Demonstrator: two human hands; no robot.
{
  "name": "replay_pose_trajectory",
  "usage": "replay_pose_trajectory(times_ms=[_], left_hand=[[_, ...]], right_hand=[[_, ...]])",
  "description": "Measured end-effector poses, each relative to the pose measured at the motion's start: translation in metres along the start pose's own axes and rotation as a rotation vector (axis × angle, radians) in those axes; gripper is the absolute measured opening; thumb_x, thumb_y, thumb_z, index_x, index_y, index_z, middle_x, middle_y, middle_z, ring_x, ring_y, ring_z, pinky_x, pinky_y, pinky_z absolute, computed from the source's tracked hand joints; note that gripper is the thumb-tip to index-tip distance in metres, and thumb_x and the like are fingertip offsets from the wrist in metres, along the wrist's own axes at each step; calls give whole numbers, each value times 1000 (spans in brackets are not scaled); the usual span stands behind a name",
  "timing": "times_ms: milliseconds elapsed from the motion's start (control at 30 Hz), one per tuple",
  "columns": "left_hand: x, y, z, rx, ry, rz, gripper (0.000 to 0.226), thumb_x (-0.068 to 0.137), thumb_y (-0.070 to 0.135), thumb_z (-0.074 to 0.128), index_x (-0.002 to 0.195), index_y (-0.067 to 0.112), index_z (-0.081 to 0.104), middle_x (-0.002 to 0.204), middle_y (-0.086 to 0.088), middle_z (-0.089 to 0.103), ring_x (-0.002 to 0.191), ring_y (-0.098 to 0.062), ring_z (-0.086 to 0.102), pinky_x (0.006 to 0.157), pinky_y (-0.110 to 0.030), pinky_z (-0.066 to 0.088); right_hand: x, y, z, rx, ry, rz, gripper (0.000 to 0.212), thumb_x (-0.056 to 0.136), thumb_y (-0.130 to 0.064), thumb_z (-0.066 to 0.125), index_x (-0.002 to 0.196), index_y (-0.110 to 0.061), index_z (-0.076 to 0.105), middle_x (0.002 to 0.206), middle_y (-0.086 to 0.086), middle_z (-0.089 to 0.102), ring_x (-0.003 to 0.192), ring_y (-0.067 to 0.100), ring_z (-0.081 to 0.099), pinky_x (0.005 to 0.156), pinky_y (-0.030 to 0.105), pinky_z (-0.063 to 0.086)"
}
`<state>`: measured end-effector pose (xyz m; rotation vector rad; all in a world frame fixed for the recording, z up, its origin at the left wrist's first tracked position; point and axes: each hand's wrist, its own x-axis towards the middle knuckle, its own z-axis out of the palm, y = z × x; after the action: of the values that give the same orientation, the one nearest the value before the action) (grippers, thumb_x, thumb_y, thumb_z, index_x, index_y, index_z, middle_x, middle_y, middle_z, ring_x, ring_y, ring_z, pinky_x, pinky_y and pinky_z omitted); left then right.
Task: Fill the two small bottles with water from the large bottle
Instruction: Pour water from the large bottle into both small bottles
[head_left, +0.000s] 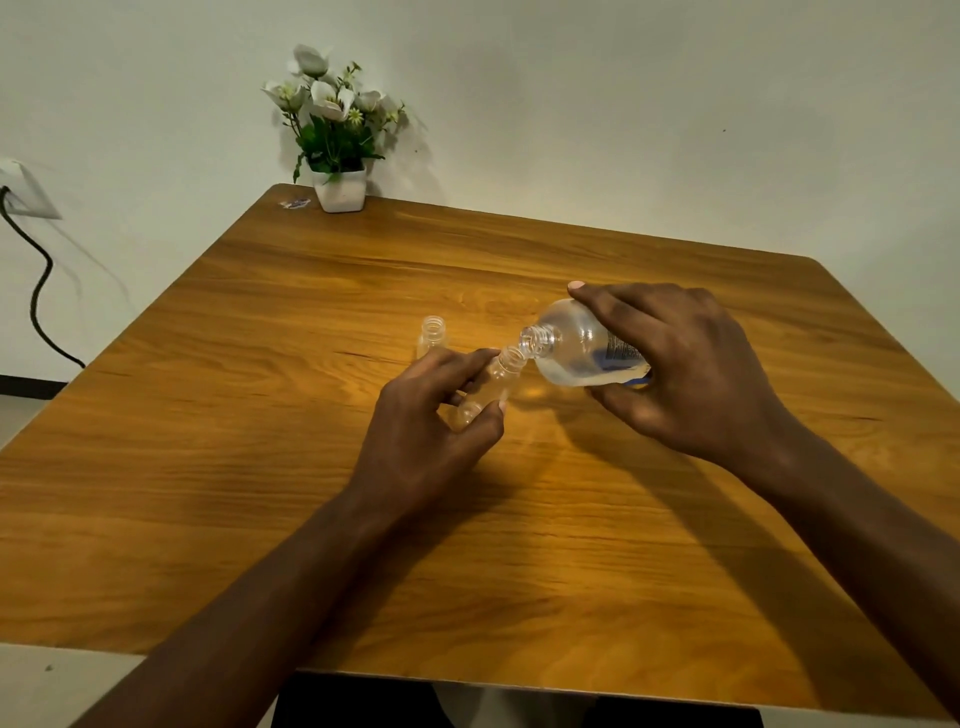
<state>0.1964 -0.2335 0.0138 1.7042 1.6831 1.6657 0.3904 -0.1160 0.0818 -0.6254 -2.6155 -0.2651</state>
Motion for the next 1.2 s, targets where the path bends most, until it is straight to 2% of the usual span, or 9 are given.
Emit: replay_pose_trajectory(times_ms=[500,700,1200], left_hand=[[-1,0,0,-8,-1,-14,46,77,16,70,122,16,63,94,2,64,87,-7,61,78,-23,50],[-1,1,-1,-7,-11,-19,46,77,16,70,122,15,62,96,0,64,88,-11,61,79,-27,51],[-1,5,-1,-22,1,-14,46,76,14,69,121,14,62,97,-1,66,86,-4,60,79,-23,51]], right_hand=[[5,2,-3,-51,-4,-31,76,73,-26,79,141,-16,47,127,9,61,115,32,57,88,44,41],[5,2,-5,-66,-4,-42,75,74,-27,79,141,-16,47,127,9,61,115,33,57,89,46,42],[7,4,-8,-72,-27,-57,73,76,-29,76,142,-17,45,129,9,60,117,33,55,92,47,41]])
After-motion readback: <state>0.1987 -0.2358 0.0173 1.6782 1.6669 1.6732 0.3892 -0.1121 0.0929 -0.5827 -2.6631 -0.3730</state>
